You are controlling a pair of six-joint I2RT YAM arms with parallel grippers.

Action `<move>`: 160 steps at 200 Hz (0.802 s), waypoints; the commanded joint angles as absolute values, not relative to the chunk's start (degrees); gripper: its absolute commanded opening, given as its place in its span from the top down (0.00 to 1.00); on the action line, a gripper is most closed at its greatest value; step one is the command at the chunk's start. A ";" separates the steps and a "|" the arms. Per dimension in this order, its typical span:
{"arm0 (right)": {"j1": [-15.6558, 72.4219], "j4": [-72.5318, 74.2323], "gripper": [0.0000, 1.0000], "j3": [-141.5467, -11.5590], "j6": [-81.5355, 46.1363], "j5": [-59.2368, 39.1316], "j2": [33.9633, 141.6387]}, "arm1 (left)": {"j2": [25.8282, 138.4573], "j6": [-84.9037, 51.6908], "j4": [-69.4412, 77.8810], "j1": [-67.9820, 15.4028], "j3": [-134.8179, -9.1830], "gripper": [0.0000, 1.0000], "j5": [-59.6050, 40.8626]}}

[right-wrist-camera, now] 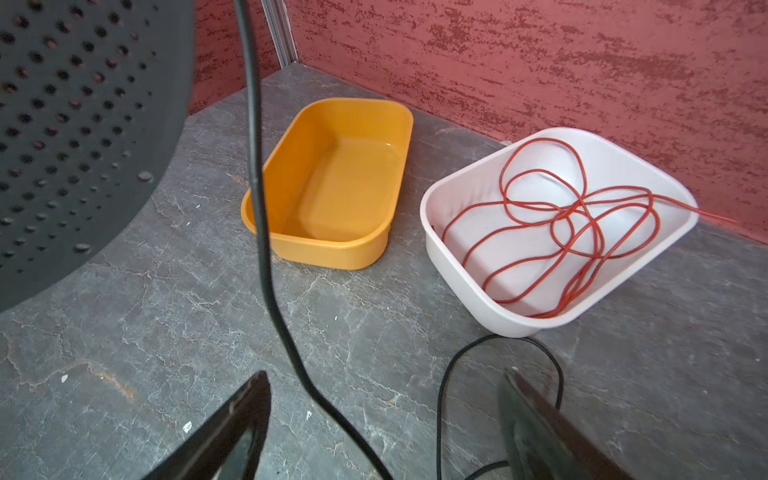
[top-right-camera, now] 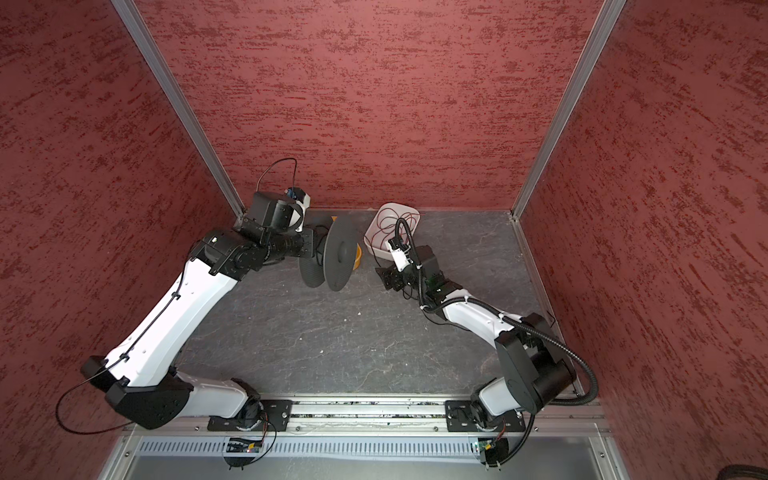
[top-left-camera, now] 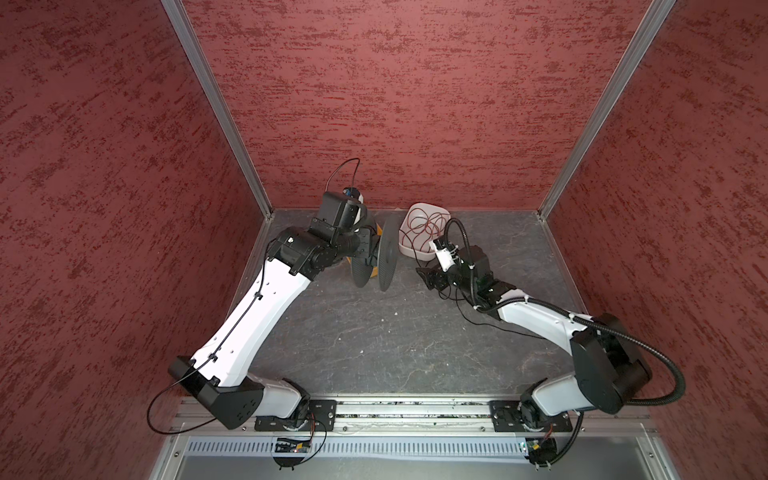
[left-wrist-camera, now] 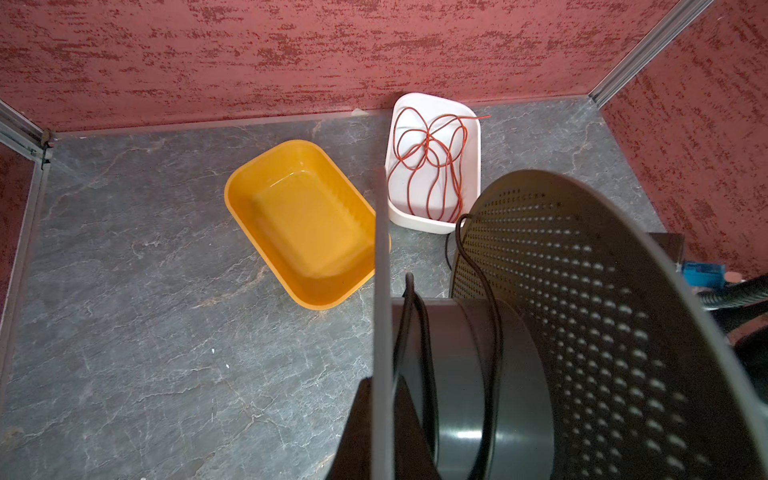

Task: Wrap the cables
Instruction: 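Draw the right gripper back holding cable while left rotates the spool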

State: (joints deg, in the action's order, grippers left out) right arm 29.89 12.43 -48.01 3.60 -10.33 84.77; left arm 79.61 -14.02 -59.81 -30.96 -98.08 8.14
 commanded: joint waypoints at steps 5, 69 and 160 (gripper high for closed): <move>29.62 12.85 0.16 -46.73 5.62 -10.49 83.93 | 79.85 -14.55 -59.44 -30.24 -100.67 1.00 6.15; 29.62 9.66 0.32 -44.48 5.75 -7.57 84.48 | 79.65 -14.06 -60.12 -28.95 -101.60 1.00 5.11; 29.88 9.81 0.56 -41.23 1.12 -2.17 84.56 | 80.74 -15.00 -59.26 -26.28 -101.62 1.00 2.19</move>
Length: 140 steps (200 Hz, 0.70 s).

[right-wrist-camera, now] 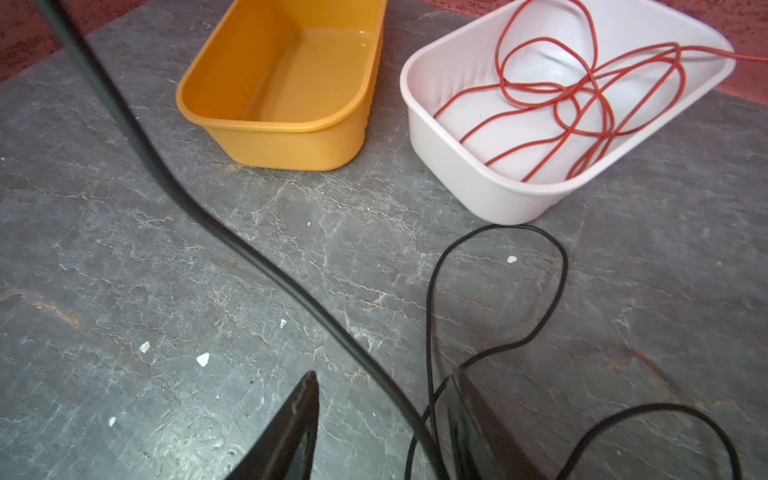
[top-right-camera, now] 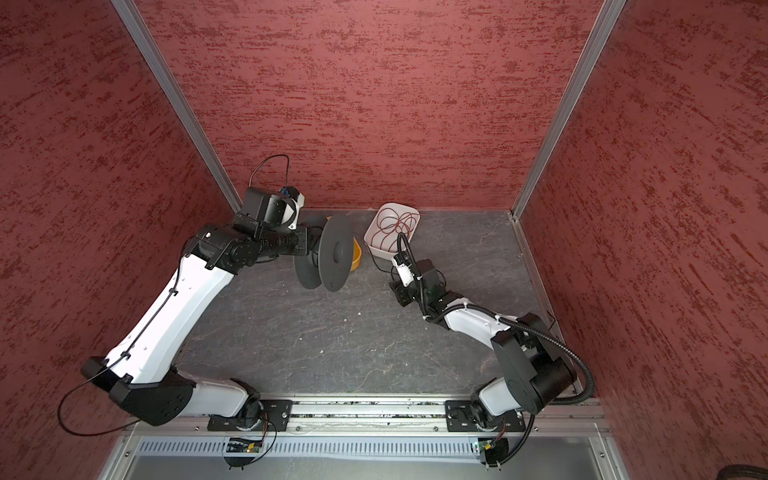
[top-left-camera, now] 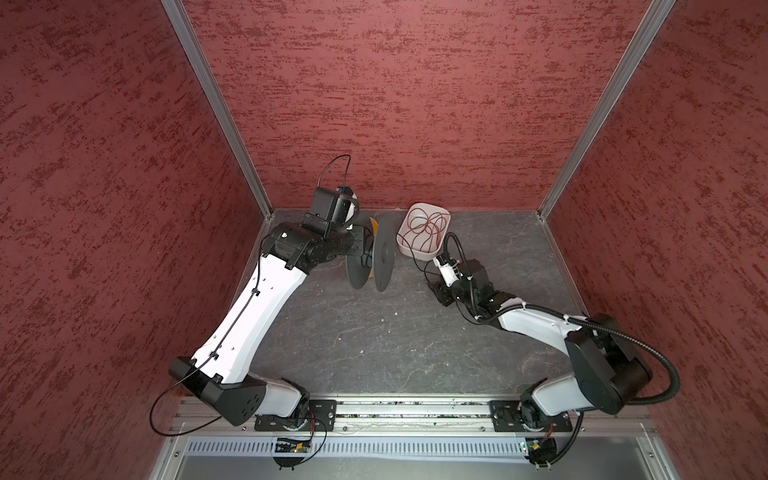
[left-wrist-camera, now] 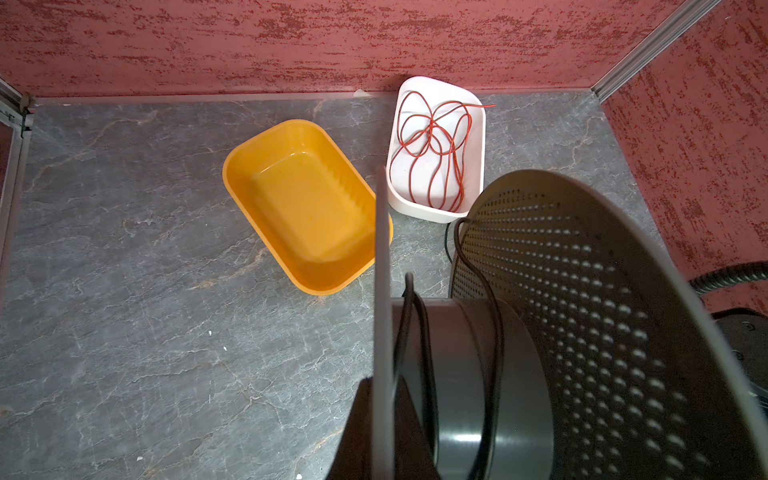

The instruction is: Wrap the cables

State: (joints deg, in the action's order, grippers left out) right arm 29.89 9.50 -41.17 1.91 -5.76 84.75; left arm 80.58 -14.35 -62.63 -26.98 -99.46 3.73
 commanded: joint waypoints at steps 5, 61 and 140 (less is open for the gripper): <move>29.88 9.64 0.57 -41.23 1.01 -2.05 84.32 | 80.82 -15.07 -59.16 -26.12 -101.53 1.00 2.12; 30.21 10.57 0.64 -38.73 -0.98 -3.33 80.95 | 81.48 -15.81 -57.84 -24.11 -101.01 1.00 0.07; 31.61 10.81 1.00 -40.36 -1.74 -4.22 82.83 | 81.06 -17.75 -54.08 -21.38 -99.94 1.00 -5.32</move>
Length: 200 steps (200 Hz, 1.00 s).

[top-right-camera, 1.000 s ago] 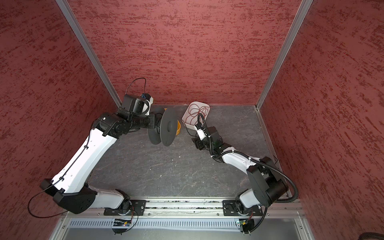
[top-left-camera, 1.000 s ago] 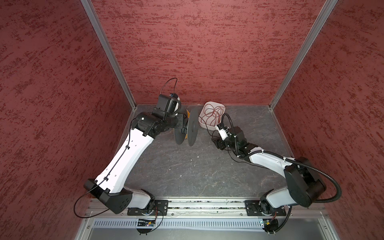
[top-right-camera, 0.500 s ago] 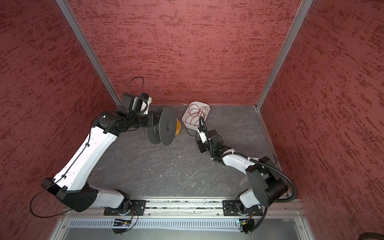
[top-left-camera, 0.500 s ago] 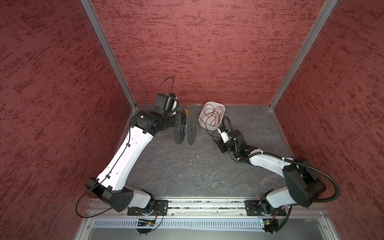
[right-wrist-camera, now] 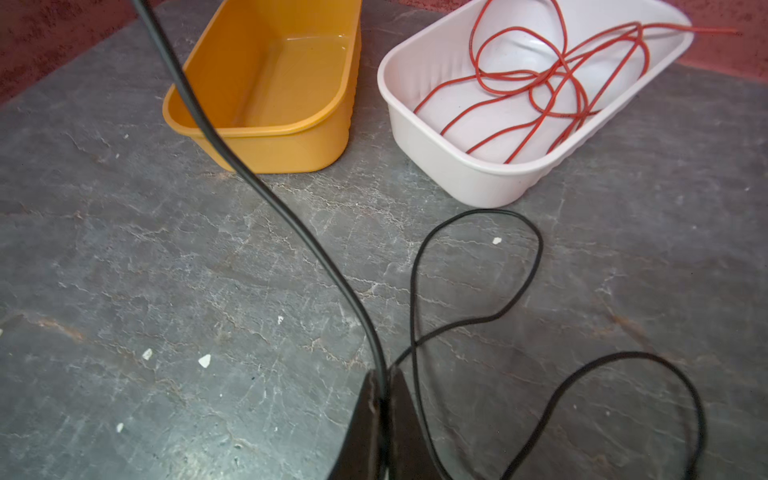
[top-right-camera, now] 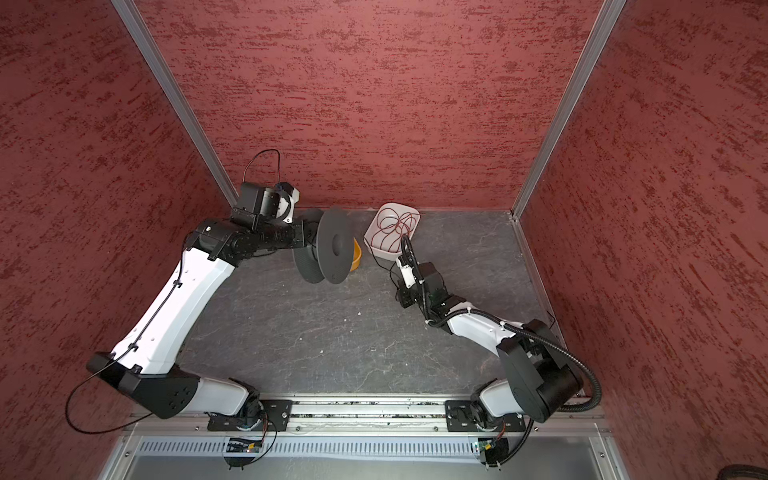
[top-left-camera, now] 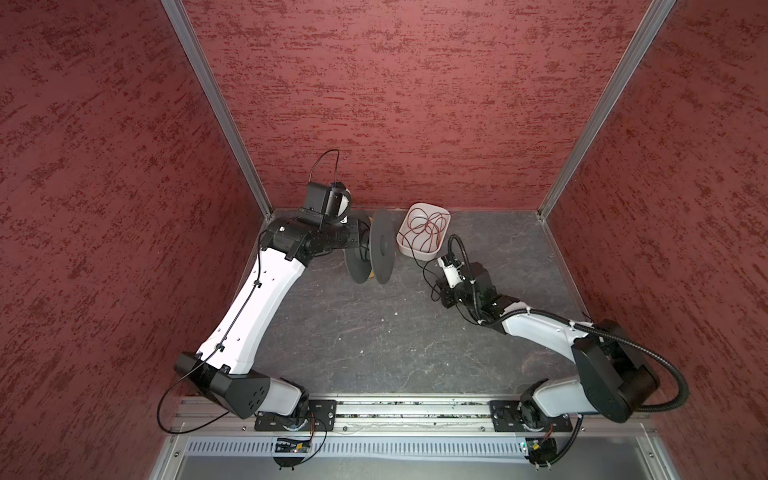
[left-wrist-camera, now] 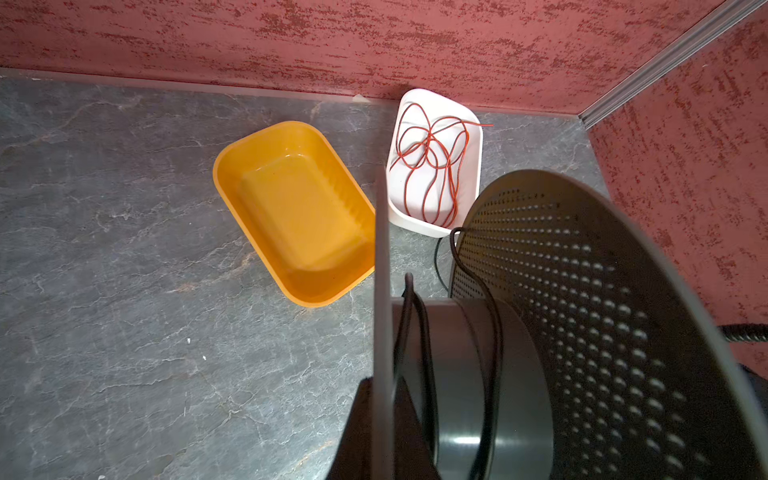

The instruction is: Wrap the cables

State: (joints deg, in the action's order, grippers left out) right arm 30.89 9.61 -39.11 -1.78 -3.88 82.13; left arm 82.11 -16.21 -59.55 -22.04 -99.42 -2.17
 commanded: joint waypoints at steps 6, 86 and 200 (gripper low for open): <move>31.88 10.89 1.00 -40.53 -1.85 -4.22 82.97 | 80.94 -17.90 -53.74 -21.28 -99.98 1.00 -5.53; 42.67 15.71 1.00 -42.31 -2.97 4.57 93.50 | 79.85 -23.35 -49.12 -17.71 -98.92 1.00 -7.39; 60.22 17.00 1.00 -48.21 3.57 5.37 95.62 | 81.31 -24.25 -34.22 -22.39 -89.50 1.00 15.41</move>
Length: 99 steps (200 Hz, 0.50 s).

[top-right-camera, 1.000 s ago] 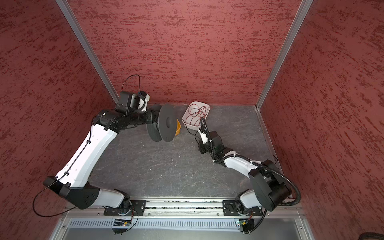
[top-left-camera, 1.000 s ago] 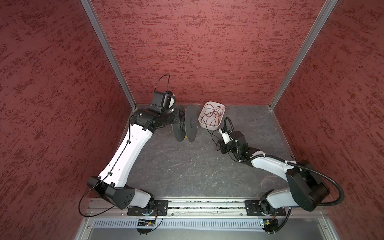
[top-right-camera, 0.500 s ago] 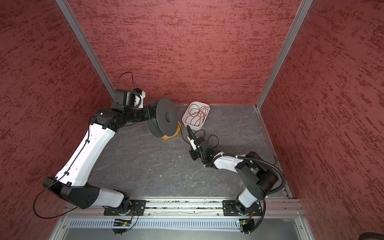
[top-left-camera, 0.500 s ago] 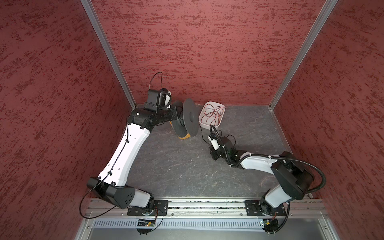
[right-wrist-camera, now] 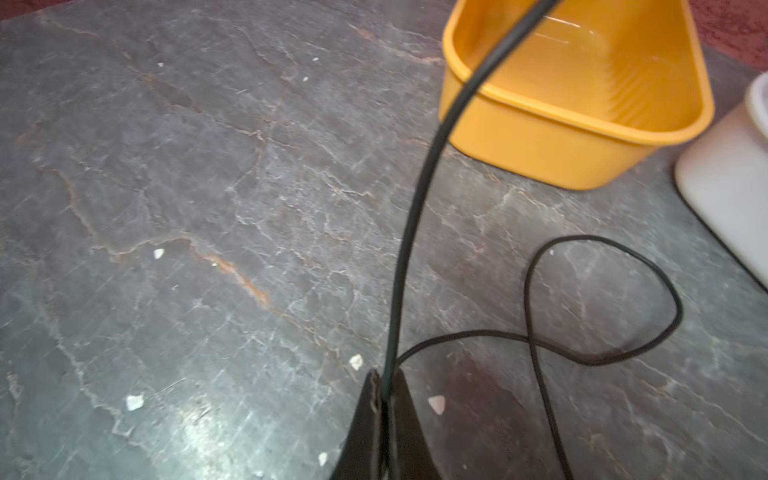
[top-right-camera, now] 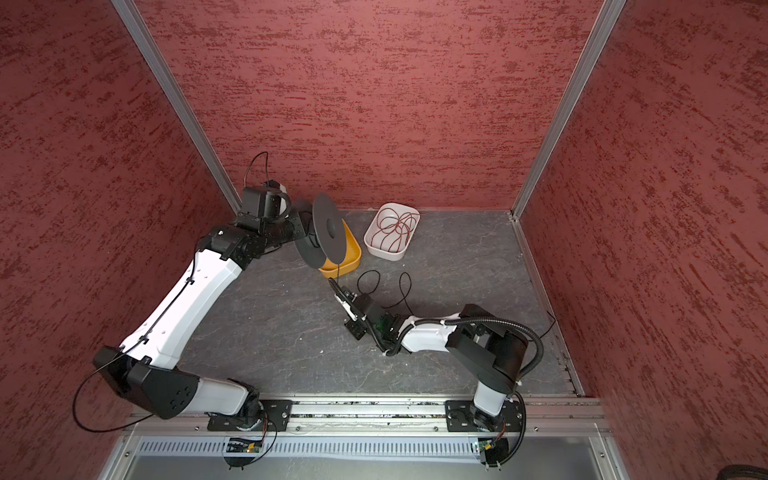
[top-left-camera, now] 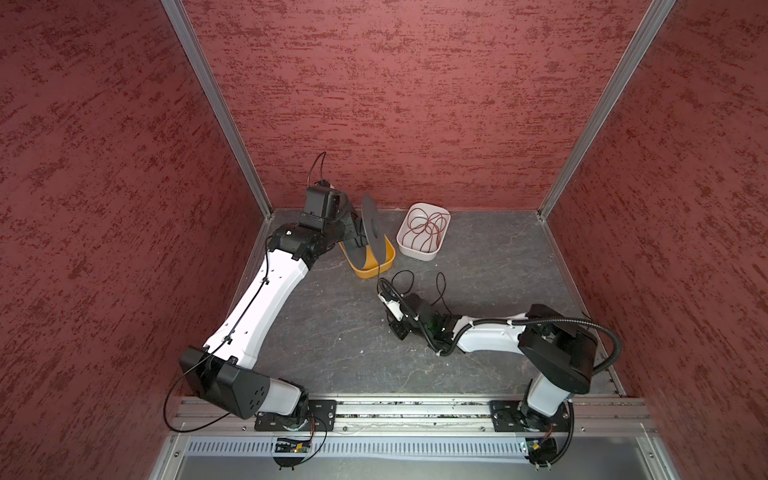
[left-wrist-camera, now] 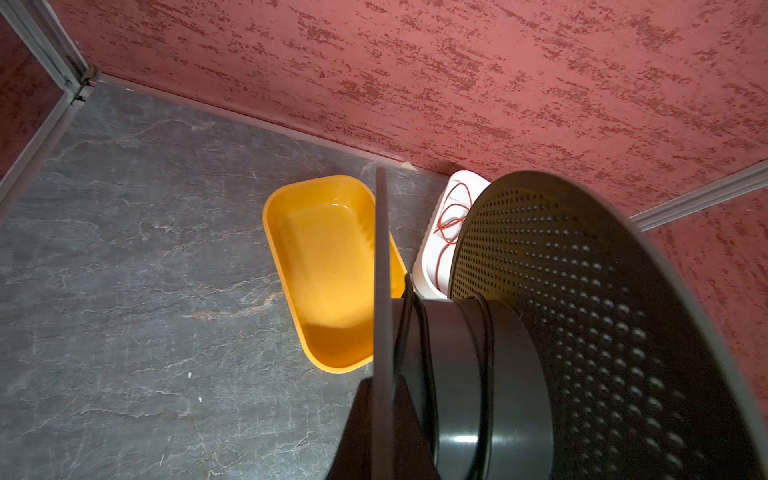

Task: Wrap the cables
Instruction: 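Carry the cable with the right gripper up over the spool hub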

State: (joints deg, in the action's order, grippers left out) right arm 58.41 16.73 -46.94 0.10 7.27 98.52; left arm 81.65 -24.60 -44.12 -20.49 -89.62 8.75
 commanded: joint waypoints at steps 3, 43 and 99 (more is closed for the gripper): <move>60.48 16.78 1.00 -48.32 3.80 5.31 95.27 | 81.55 -24.14 -34.07 -22.67 -89.43 1.00 16.03; 61.35 14.17 1.00 -50.29 4.16 7.34 90.46 | 85.67 -21.45 -34.20 -27.28 -89.73 1.00 23.86; 60.88 12.11 1.00 -52.27 3.16 12.47 81.52 | 88.91 -17.41 -37.86 -31.49 -89.47 1.00 31.78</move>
State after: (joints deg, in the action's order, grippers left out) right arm 60.99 13.52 -49.21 2.55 8.71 85.36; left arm 88.99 -19.70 -39.35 -30.22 -88.68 25.45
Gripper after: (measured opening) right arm 0.057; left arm 0.089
